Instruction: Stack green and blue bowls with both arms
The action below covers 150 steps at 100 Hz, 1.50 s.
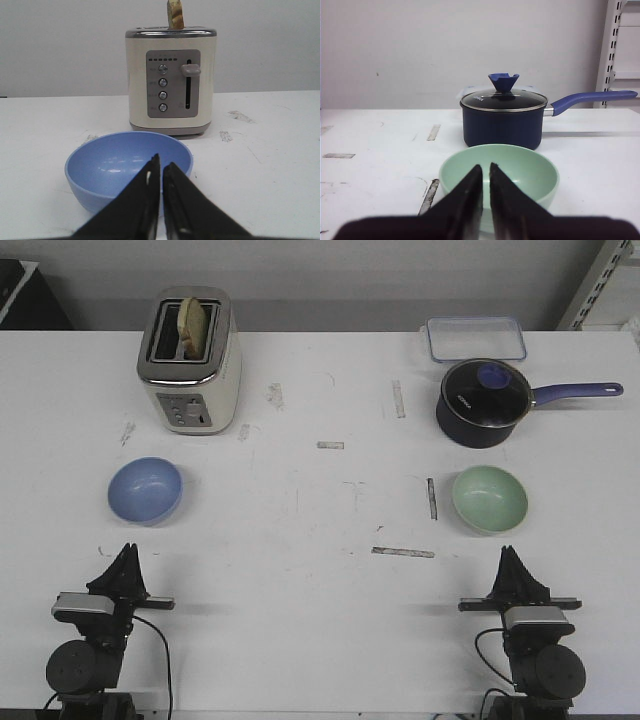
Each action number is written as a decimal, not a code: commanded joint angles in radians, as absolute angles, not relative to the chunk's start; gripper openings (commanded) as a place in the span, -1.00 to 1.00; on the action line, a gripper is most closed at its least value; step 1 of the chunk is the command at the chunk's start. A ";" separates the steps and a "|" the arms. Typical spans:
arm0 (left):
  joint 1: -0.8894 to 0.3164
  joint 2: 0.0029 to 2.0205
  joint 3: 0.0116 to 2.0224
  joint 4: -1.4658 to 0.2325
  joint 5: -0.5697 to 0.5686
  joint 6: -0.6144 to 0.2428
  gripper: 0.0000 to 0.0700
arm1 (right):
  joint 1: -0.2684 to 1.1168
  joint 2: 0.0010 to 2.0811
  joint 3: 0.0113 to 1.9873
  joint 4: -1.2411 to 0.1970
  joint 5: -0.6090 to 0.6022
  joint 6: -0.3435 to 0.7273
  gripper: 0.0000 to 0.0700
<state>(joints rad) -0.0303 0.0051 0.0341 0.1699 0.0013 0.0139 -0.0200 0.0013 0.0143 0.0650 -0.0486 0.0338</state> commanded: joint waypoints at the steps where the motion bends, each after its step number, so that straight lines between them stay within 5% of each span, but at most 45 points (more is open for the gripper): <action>1: -0.029 0.003 0.013 0.181 0.004 0.026 -1.00 | -0.020 0.001 0.013 0.076 -0.046 0.040 -0.96; 48: -0.029 0.003 0.013 0.181 0.004 0.026 -1.00 | -0.011 0.029 0.051 0.090 -0.108 0.064 -0.98; 103: -0.029 0.003 0.013 0.181 0.004 0.026 -1.00 | 0.004 0.666 0.541 -0.313 -0.105 0.066 -0.98; 120: -0.029 0.003 0.013 0.181 0.004 0.026 -1.00 | 0.004 0.849 0.722 -0.447 -0.105 0.167 -0.98; 144: -0.029 0.003 0.013 0.181 0.004 0.026 -1.00 | -0.033 1.087 0.937 -0.591 -0.228 0.184 -0.97; 150: -0.029 0.003 0.013 0.181 0.004 0.026 -1.00 | -0.071 1.140 0.986 -0.634 -0.252 0.190 -0.84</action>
